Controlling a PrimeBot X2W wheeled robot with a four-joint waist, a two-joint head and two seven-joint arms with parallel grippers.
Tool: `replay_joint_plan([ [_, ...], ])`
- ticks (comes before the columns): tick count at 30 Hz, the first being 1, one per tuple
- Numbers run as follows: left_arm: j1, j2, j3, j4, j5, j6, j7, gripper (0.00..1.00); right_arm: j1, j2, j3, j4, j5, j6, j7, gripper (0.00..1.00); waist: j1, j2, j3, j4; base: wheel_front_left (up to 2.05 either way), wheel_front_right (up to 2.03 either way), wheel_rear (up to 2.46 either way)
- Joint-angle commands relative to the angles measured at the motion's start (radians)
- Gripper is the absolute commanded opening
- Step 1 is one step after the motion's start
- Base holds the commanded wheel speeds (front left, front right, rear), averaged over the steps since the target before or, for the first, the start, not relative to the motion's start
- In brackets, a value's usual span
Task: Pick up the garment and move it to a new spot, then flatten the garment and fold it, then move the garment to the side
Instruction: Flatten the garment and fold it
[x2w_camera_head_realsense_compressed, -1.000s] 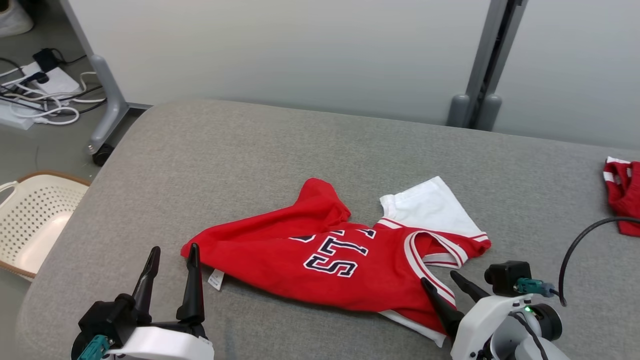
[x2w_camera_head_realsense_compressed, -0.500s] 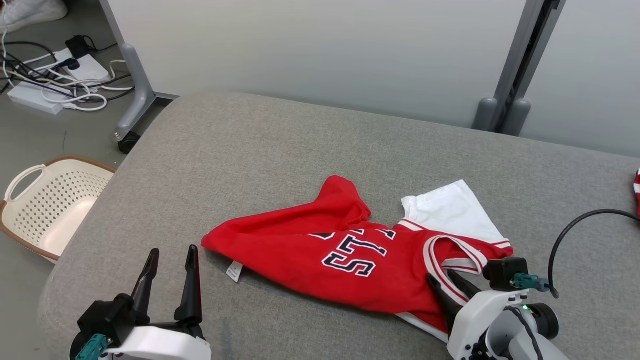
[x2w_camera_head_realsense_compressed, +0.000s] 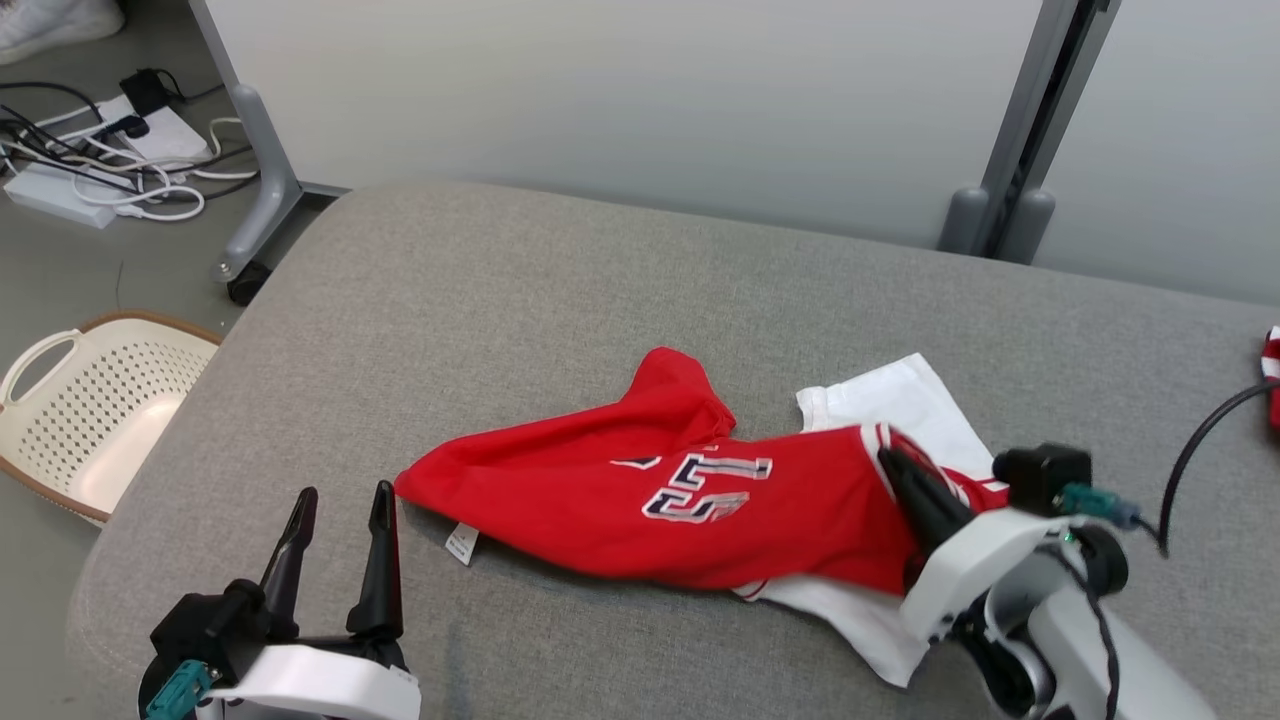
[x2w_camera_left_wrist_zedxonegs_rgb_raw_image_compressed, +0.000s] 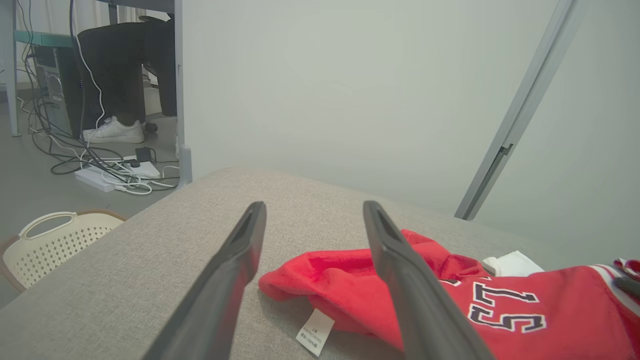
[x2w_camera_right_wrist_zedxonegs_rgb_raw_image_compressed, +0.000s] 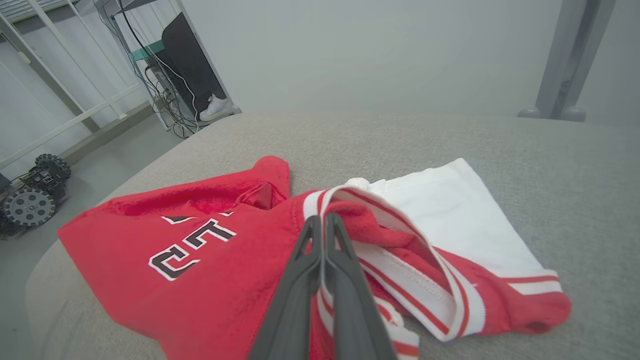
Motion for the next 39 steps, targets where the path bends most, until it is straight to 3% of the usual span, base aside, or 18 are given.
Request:
replay_joint_plan([
  [1,-0.019,0.001,0.004,-0.005,0.004,-0.005,-0.002,1.0,-0.023,-0.016,-0.007,-0.007,0.006,0.0,-0.009,0.0,0.0,-0.0001,0.016,0.0,0.0,0.0,0.0],
  [12,-0.102,-0.045,-0.007,-0.016,0.017,-0.053,-0.002,1.0,-0.29,-0.115,-0.055,0.048,0.035,0.0,0.03,0.0,0.0,-0.0001,0.208,0.057,0.0,0.0,0.0],
  [24,-0.178,-0.086,-0.008,0.006,0.038,-0.1,-0.002,1.0,-0.524,-0.218,-0.094,0.269,0.075,0.0,0.05,0.0,0.0,-0.0001,0.316,0.107,0.0,0.0,0.0],
  [25,-0.177,-0.088,-0.007,0.009,0.04,-0.103,-0.002,1.0,-0.532,-0.218,-0.098,0.294,0.079,0.0,0.058,0.07,0.0,-0.0001,0.315,0.107,0.0,0.0,0.0],
  [26,-0.174,-0.089,-0.006,0.012,0.042,-0.105,-0.002,1.0,-0.538,-0.214,-0.097,0.312,0.079,0.0,0.057,0.35,0.0,-0.0001,0.312,0.106,0.0,0.0,0.0],
  [27,-0.172,-0.09,-0.006,0.016,0.044,-0.107,-0.002,1.0,-0.541,-0.21,-0.1,0.326,0.087,0.0,0.053,0.77,0.0,-0.0001,0.308,0.104,0.0,0.0,0.0],
  [28,-0.17,-0.09,-0.005,0.019,0.045,-0.107,-0.002,1.0,-0.541,-0.203,-0.101,0.339,0.091,0.0,0.05,1.0,0.0,-0.0001,0.301,0.099,0.0,0.0,0.0],
  [39,-0.139,-0.092,0.008,0.033,0.074,-0.107,-0.002,1.0,-0.462,-0.152,-0.043,0.343,0.134,0.0,-0.03,1.0,0.0,-0.0001,0.192,0.001,0.0,0.0,0.0],
])
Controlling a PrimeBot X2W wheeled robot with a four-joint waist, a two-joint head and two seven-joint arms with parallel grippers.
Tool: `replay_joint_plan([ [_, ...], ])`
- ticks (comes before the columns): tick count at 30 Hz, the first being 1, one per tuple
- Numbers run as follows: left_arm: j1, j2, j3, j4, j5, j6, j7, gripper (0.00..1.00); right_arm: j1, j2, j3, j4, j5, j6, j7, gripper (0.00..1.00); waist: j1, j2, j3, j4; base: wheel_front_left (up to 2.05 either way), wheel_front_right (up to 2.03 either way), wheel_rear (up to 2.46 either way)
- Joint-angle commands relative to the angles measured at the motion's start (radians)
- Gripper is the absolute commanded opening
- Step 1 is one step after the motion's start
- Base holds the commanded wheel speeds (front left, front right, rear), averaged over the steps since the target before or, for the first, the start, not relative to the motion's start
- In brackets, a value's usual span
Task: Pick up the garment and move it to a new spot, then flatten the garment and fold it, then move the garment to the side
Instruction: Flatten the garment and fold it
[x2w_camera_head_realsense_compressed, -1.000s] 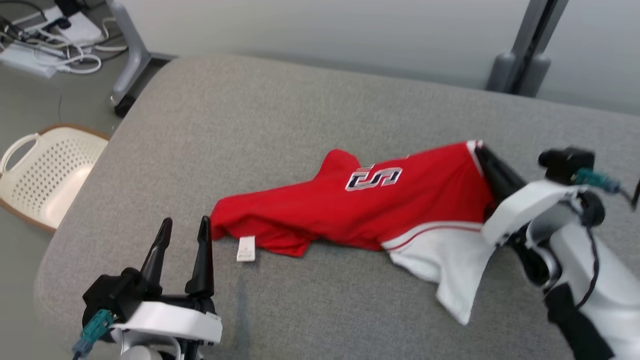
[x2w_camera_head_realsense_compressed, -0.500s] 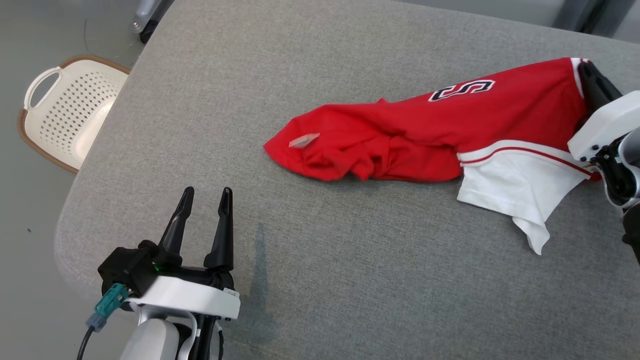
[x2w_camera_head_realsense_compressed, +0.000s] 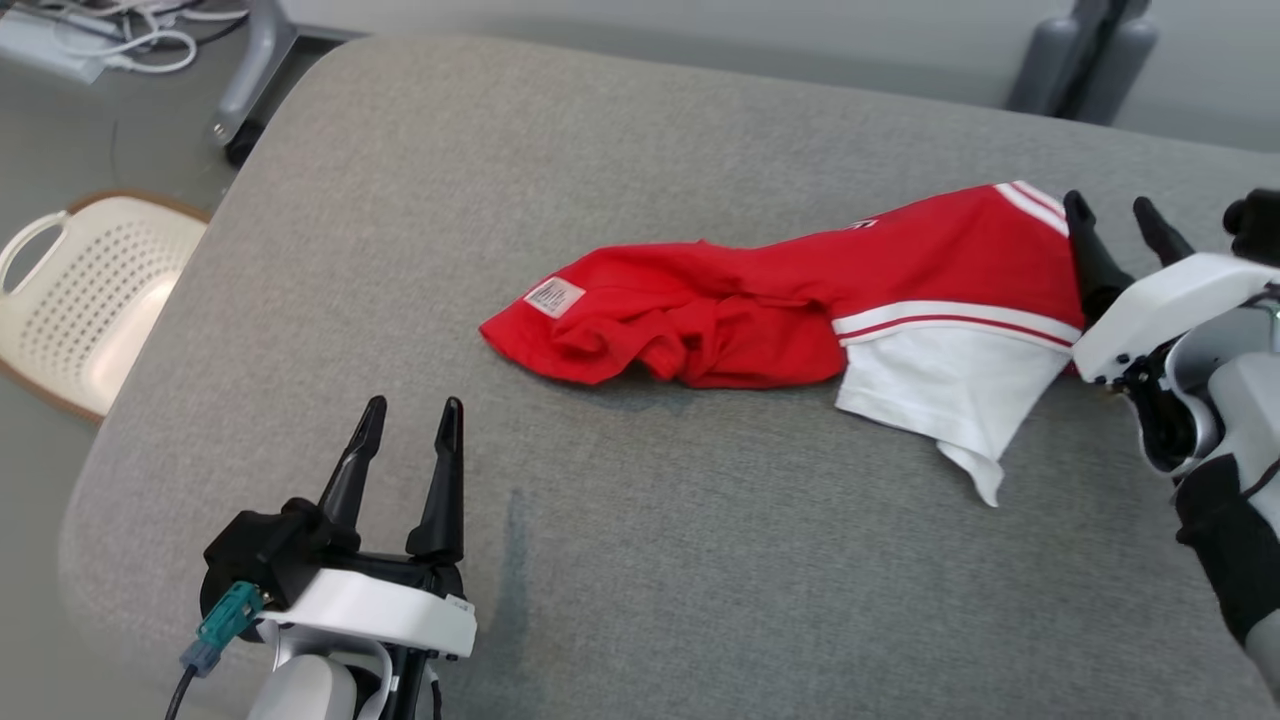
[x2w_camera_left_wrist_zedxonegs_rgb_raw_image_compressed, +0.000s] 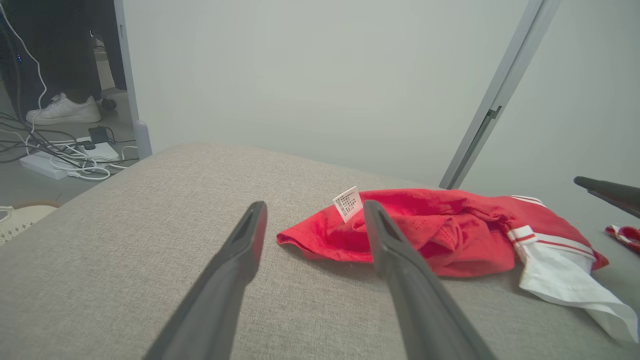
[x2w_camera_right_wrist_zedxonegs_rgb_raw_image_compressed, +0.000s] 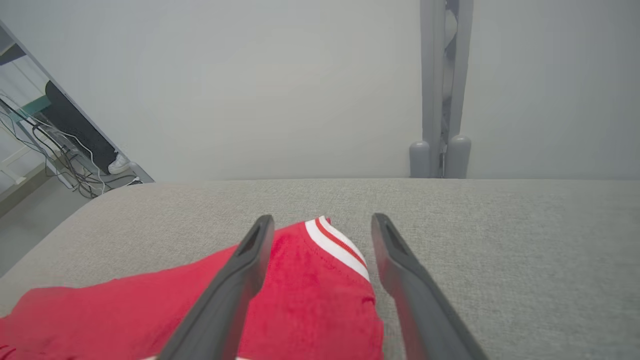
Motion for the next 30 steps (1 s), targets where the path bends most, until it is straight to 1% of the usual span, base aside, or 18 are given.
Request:
replay_joint_plan([
  [1,0.009,0.004,0.01,0.001,0.009,0.0,-0.002,1.0,0.03,0.001,0.008,-0.019,0.018,0.0,-0.025,1.0,0.0,0.0,-0.051,-0.05,0.0,0.0,0.0],
  [4,0.025,0.008,0.022,0.003,0.019,0.002,-0.002,1.0,0.075,0.012,0.016,-0.063,0.042,0.0,-0.062,1.0,0.0,0.0,-0.089,-0.091,0.0,0.0,0.0],
  [8,0.047,0.023,0.045,-0.002,0.025,0.01,-0.002,1.0,0.146,0.025,0.016,-0.157,0.08,0.0,-0.092,1.0,0.0,0.0,-0.131,-0.144,0.0,0.0,0.0],
  [12,0.063,0.033,0.066,-0.011,0.024,0.021,-0.002,1.0,0.218,0.034,-0.003,-0.263,0.065,0.0,-0.103,1.0,0.0,0.0,-0.154,-0.192,0.0,0.0,0.0],
  [15,0.079,0.042,0.078,-0.017,0.02,0.029,-0.002,1.0,0.28,0.042,-0.05,-0.363,0.038,0.0,-0.105,1.0,0.0,0.0,-0.165,-0.222,0.0,0.0,0.0],
  [20,0.095,0.05,0.09,-0.023,0.013,0.038,-0.002,1.0,0.427,0.076,-0.129,-0.525,-0.036,0.0,-0.105,1.0,0.0,0.0,-0.183,-0.256,0.0,0.0,0.0],
  [26,0.126,0.048,0.093,-0.027,0.006,0.048,-0.002,1.0,0.626,0.121,-0.19,-0.657,-0.115,0.0,-0.104,1.0,0.0,0.0,-0.214,-0.28,0.0,0.0,0.0],
  [27,0.14,0.048,0.093,-0.03,0.003,0.052,-0.001,1.0,0.68,0.131,-0.205,-0.691,-0.14,0.0,-0.104,1.0,0.0,0.0,-0.224,-0.286,0.0,0.0,0.0],
  [30,0.152,0.047,0.092,-0.039,-0.002,0.058,0.0,1.0,0.75,0.148,-0.236,-0.733,-0.18,0.0,-0.104,1.0,0.0,0.0,-0.233,-0.292,0.0,0.0,0.0],
])
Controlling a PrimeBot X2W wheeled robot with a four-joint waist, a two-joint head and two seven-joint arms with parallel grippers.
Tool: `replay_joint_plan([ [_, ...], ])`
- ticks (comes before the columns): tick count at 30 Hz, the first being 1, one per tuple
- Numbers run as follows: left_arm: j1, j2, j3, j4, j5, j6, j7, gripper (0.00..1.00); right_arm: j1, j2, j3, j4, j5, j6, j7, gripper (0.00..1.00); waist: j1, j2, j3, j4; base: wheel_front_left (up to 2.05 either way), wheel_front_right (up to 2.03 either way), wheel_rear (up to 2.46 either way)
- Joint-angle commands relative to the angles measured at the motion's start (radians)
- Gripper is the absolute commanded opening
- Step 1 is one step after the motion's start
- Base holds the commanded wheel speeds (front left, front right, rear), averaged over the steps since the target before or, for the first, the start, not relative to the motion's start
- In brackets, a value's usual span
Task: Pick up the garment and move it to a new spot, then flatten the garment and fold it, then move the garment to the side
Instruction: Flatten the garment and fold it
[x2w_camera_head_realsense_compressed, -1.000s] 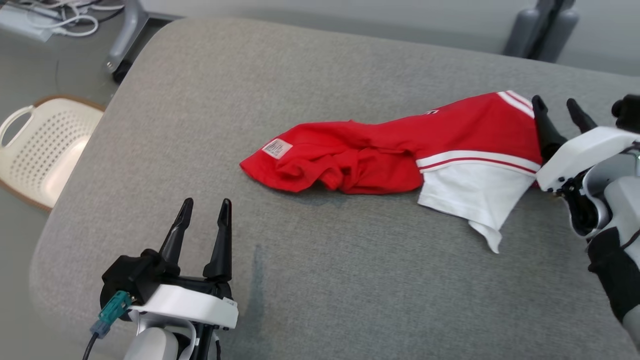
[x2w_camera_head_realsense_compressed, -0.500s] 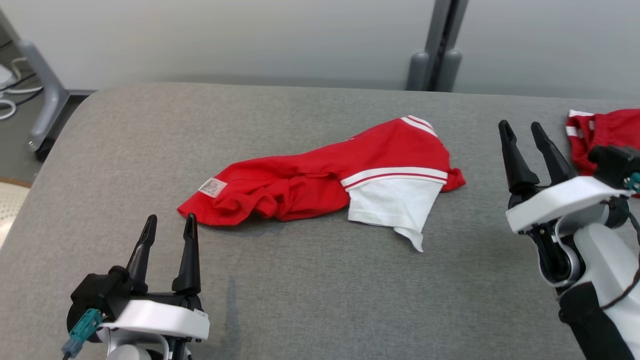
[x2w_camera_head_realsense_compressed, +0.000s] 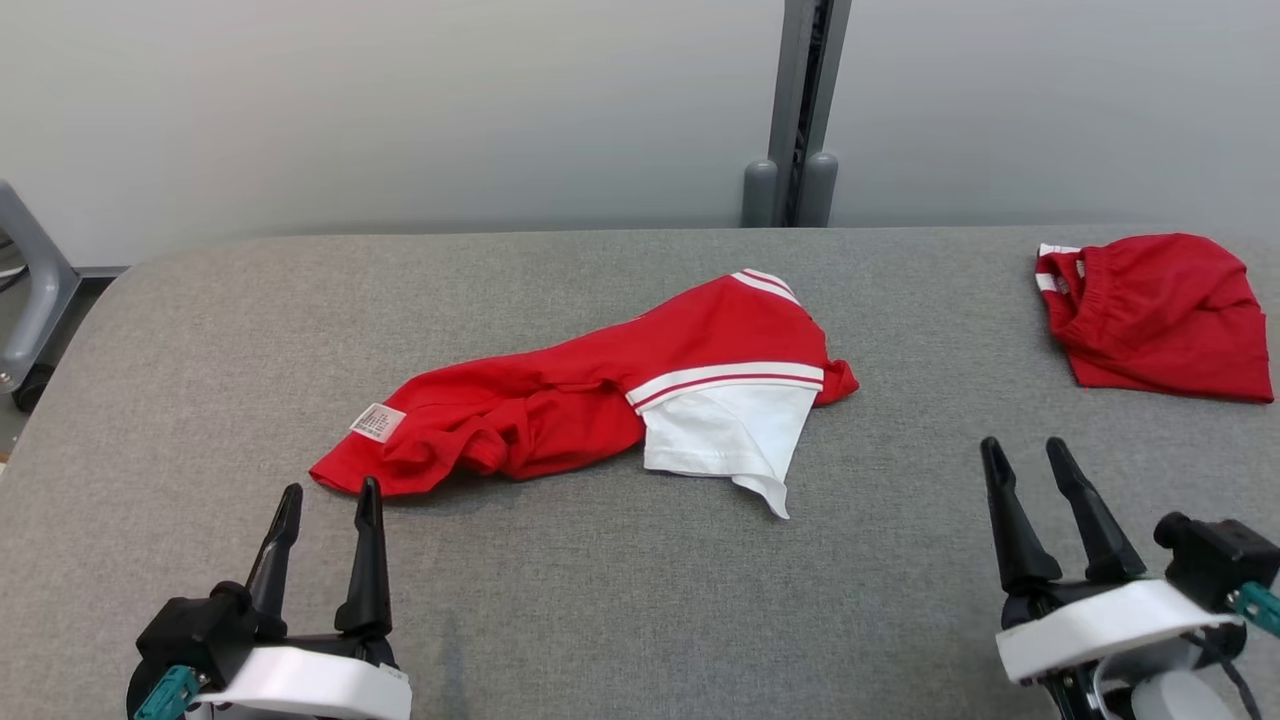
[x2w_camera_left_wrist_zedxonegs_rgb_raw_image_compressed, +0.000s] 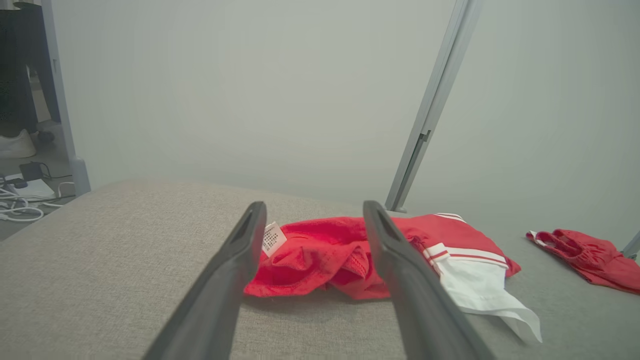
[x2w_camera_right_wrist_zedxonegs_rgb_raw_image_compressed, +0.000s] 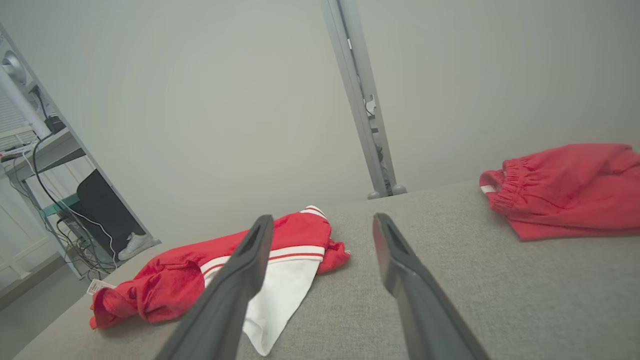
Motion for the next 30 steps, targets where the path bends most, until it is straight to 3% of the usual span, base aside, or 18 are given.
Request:
replay_joint_plan([
  [1,0.011,0.006,0.004,-0.01,-0.008,0.008,0.0,1.0,0.035,0.007,-0.02,-0.027,-0.028,0.0,-0.004,1.0,0.0,-0.0001,-0.006,-0.007,0.0,0.0,0.0],
  [9,0.024,0.003,-0.011,-0.025,-0.01,0.014,0.005,1.0,0.071,0.035,-0.044,-0.06,-0.1,0.0,0.011,1.0,0.0,-0.0001,-0.006,-0.009,0.0,0.0,0.0],
  [16,0.014,0.002,-0.023,-0.036,-0.014,0.017,0.011,1.0,0.015,0.048,0.022,-0.004,-0.12,0.0,0.047,1.0,0.0,-0.0001,0.004,0.021,0.0,0.0,0.0],
  [21,-0.006,-0.001,-0.037,-0.04,-0.015,0.01,0.015,1.0,-0.088,0.031,0.135,0.138,-0.107,0.0,0.084,1.0,0.0,-0.0001,0.026,0.063,0.0,0.0,0.0],
  [30,-0.047,-0.004,-0.061,-0.018,-0.021,-0.005,0.018,1.0,-0.332,0.014,0.3,0.506,-0.12,0.0,0.145,1.0,0.0,-0.0001,0.072,0.152,0.0,0.0,0.0],
])
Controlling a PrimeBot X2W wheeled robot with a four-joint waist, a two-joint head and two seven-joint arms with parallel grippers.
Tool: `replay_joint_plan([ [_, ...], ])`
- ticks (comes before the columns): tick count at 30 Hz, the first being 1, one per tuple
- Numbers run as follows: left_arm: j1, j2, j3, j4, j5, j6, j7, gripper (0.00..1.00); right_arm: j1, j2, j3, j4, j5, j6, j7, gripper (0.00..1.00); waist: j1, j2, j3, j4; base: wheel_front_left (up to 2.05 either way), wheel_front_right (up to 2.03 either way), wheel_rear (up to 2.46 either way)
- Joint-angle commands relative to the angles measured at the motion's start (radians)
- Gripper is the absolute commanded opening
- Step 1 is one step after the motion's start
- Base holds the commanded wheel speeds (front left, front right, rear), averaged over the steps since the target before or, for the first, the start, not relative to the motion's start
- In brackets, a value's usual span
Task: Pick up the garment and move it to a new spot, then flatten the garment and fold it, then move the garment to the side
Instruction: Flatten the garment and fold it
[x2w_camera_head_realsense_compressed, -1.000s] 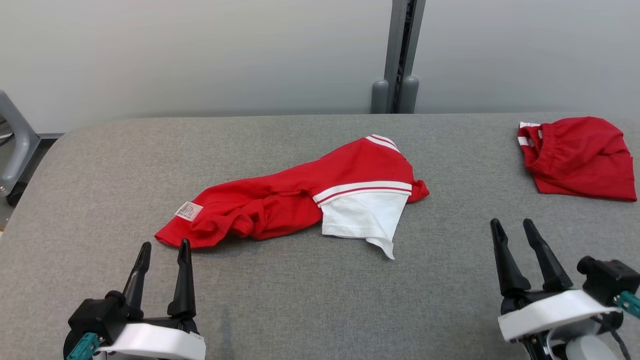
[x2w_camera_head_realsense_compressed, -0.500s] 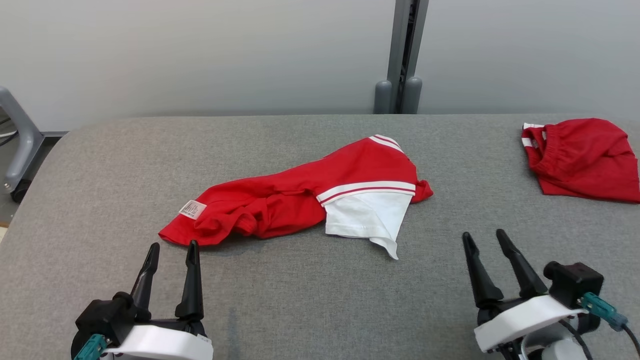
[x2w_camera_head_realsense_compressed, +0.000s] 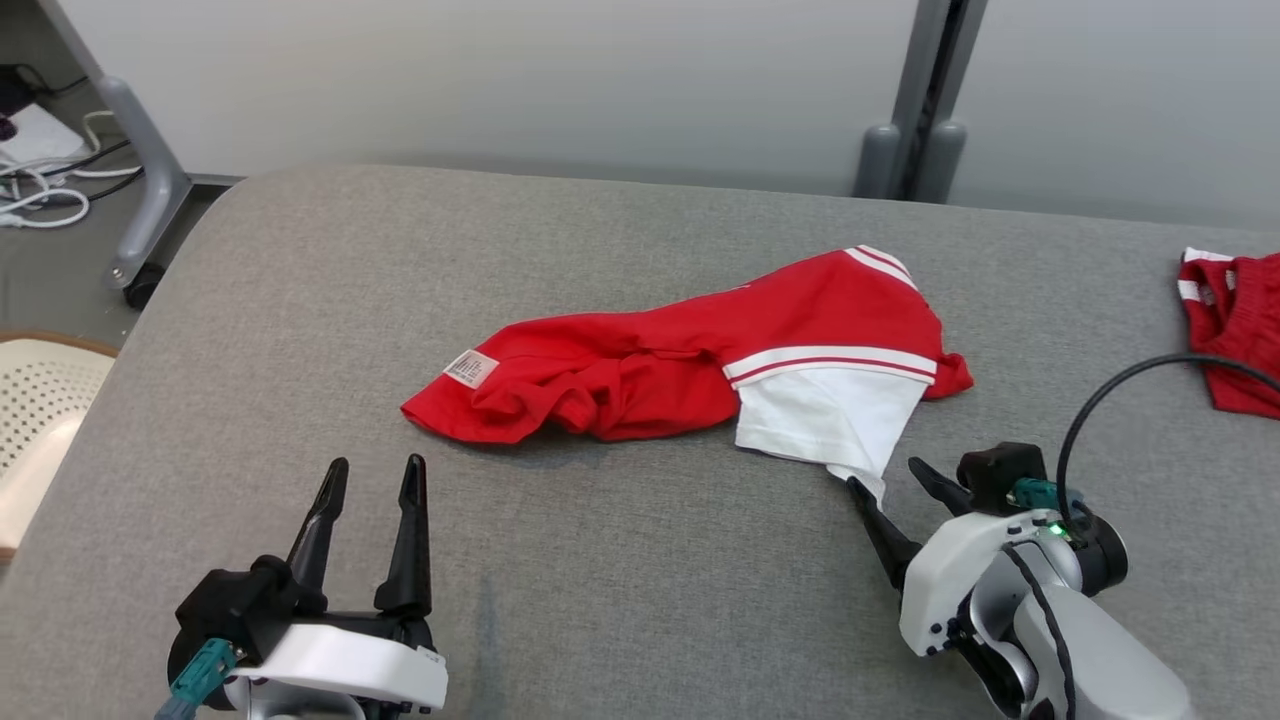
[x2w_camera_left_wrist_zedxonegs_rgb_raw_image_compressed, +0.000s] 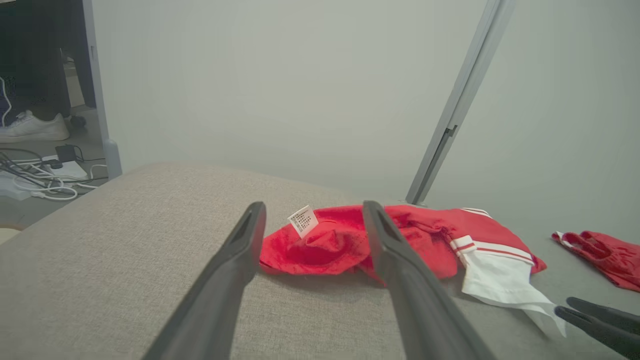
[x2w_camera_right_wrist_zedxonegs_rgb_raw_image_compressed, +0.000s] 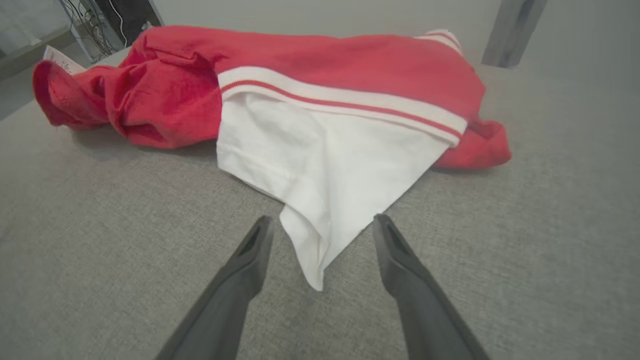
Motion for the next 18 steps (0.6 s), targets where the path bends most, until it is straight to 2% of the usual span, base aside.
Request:
replay_joint_plan([
  [1,-0.023,0.002,0.0,0.006,-0.006,-0.005,-0.001,1.0,-0.026,-0.004,0.014,0.037,0.004,0.0,0.019,1.0,0.0,0.0,0.014,0.027,0.0,0.0,0.0],
  [5,-0.029,0.001,-0.004,0.019,-0.008,-0.007,-0.005,1.0,-0.087,-0.003,0.058,0.139,0.014,0.0,0.024,1.0,0.0,0.0,0.017,0.049,0.0,0.0,0.0],
  [6,-0.032,0.0,-0.004,0.021,-0.007,-0.007,-0.006,1.0,-0.098,-0.004,0.067,0.158,0.012,0.0,0.013,0.85,0.0,0.0,0.017,0.051,0.0,0.0,0.0],
  [7,-0.034,0.0,-0.003,0.023,-0.007,-0.007,-0.008,1.0,-0.105,-0.002,0.071,0.176,0.014,0.0,0.002,0.45,0.0,0.0,0.017,0.053,0.0,0.0,0.0],
  [8,-0.036,0.0,-0.003,0.026,-0.007,-0.007,-0.009,1.0,-0.113,0.0,0.076,0.188,0.017,0.0,-0.013,0.0,0.0,0.0,0.016,0.054,0.0,0.0,0.0],
  [13,-0.033,0.005,0.002,0.032,-0.008,-0.004,-0.011,1.0,-0.136,0.007,0.12,0.224,0.057,0.0,-0.052,0.0,0.0,0.0,0.004,0.038,0.0,0.0,0.0],
  [18,-0.016,0.01,0.005,0.033,-0.008,0.001,-0.012,1.0,-0.119,-0.026,0.148,0.195,0.106,0.0,-0.097,0.0,0.0,0.0,-0.015,0.0,0.0,0.0,0.0],
])
